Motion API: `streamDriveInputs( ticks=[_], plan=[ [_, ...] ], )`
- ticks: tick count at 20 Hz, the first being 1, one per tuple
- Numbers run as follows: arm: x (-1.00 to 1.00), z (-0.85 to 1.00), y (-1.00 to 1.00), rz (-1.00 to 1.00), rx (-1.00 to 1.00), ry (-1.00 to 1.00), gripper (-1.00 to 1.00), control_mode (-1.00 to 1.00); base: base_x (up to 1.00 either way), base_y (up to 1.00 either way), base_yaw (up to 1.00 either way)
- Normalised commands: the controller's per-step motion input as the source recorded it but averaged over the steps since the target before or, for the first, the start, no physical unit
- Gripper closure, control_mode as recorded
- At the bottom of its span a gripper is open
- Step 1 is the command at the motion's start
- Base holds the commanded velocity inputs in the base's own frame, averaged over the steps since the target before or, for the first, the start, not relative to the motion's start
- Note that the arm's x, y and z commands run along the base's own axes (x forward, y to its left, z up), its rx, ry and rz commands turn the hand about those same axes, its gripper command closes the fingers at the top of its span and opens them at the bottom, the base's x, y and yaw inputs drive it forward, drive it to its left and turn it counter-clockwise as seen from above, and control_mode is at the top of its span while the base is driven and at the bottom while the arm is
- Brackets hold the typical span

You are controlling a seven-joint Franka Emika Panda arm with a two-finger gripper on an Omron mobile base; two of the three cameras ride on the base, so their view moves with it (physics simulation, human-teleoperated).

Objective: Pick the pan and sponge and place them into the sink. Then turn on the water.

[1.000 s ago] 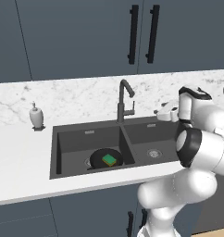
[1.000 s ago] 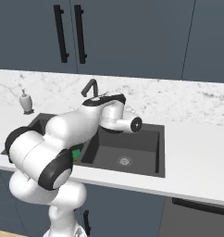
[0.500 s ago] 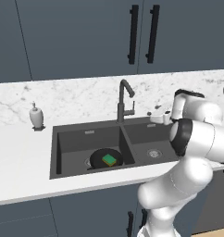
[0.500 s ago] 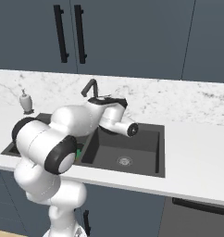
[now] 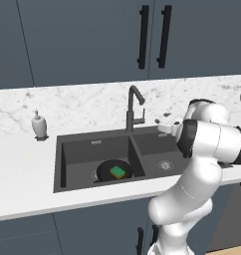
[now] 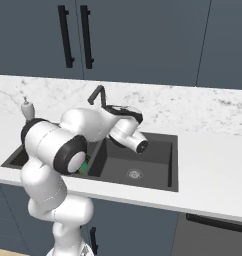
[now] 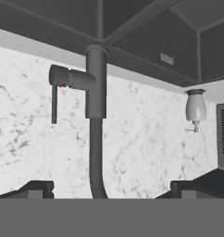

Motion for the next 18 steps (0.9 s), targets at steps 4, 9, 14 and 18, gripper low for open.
streamDriveInputs(
  ticks=[4,9,14,18],
  plan=[
    [0.33,-0.12,0.00,-0.02,0.05,-0.09,-1.00,-1.00,0.00,0.00,0.00],
    [0.32,-0.11,0.01,-0.07,0.01,-0.07,-1.00,-1.00,0.00,0.00,0.00],
    [0.31,-0.08,0.08,-0.15,0.00,-0.02,-1.00,-1.00,0.00,0.00,0.00],
    [0.33,-0.02,0.14,-0.12,0.00,0.00,-1.00,-1.00,0.00,0.00,0.00]
  ],
)
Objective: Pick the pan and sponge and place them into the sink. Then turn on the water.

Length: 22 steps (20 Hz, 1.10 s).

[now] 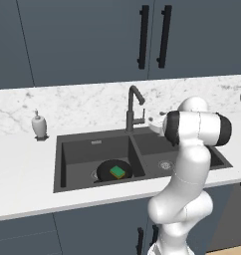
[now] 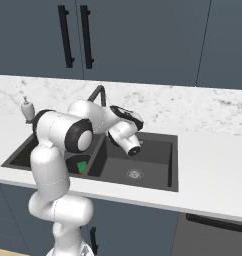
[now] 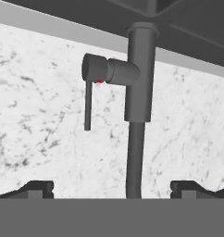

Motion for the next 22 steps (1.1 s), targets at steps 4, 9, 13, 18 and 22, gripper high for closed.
streamDriveInputs(
  ticks=[4,9,13,18,22],
  plan=[
    [0.08,-0.02,0.01,-0.01,0.00,0.00,-1.00,-1.00,0.00,0.00,0.00],
    [0.08,-0.16,0.00,0.00,0.00,0.00,-1.00,-1.00,0.00,0.00,0.00],
    [0.14,-0.18,0.00,0.00,0.02,0.00,-1.00,-1.00,0.00,0.00,0.00],
    [0.25,-0.11,0.00,0.00,0.04,0.00,-1.00,-1.00,0.00,0.00,0.00],
    [0.37,-0.08,0.00,0.00,0.08,0.00,-1.00,-1.00,0.00,0.00,0.00]
  ],
)
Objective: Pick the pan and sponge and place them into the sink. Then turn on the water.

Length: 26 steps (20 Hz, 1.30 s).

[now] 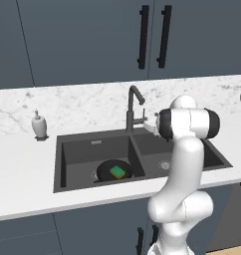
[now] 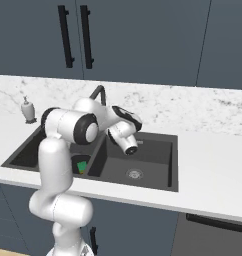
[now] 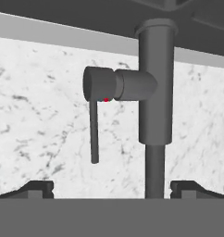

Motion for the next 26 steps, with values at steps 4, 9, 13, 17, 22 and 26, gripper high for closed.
streamDriveInputs(
  ticks=[4,9,13,17,22,26],
  plan=[
    [0.41,-0.09,0.00,0.00,0.07,0.00,-1.00,-1.00,0.00,0.00,0.00],
    [0.33,-0.12,0.00,0.00,0.04,0.00,-1.00,-1.00,0.00,0.00,0.00],
    [0.32,-0.26,0.00,0.00,0.00,0.00,-1.00,-1.00,0.00,0.00,0.00],
    [0.33,-0.32,0.00,0.00,0.00,0.00,-1.00,-1.00,0.00,0.00,0.00],
    [0.22,-0.15,0.00,0.00,0.00,0.00,-1.00,-1.00,0.00,0.00,0.00],
    [0.24,0.00,0.00,0.00,0.02,0.00,-1.00,-1.00,0.00,0.00,0.00]
  ],
)
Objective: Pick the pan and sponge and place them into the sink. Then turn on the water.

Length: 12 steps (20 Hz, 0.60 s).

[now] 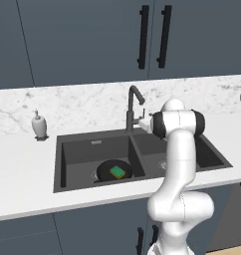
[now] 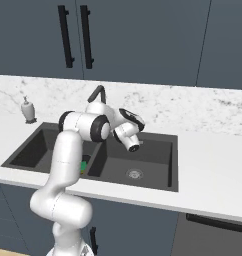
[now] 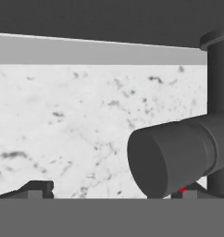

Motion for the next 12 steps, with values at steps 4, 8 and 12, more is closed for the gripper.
streamDriveInputs(
  ticks=[4,8,12],
  plan=[
    [0.25,0.00,0.00,0.00,0.04,0.00,-1.00,-1.00,0.00,0.00,0.00],
    [0.33,0.00,0.00,0.00,0.02,0.00,-1.00,-1.00,0.00,0.00,0.00],
    [0.27,0.01,0.00,0.00,0.05,-0.01,-1.00,-1.00,0.00,0.00,0.00]
  ],
)
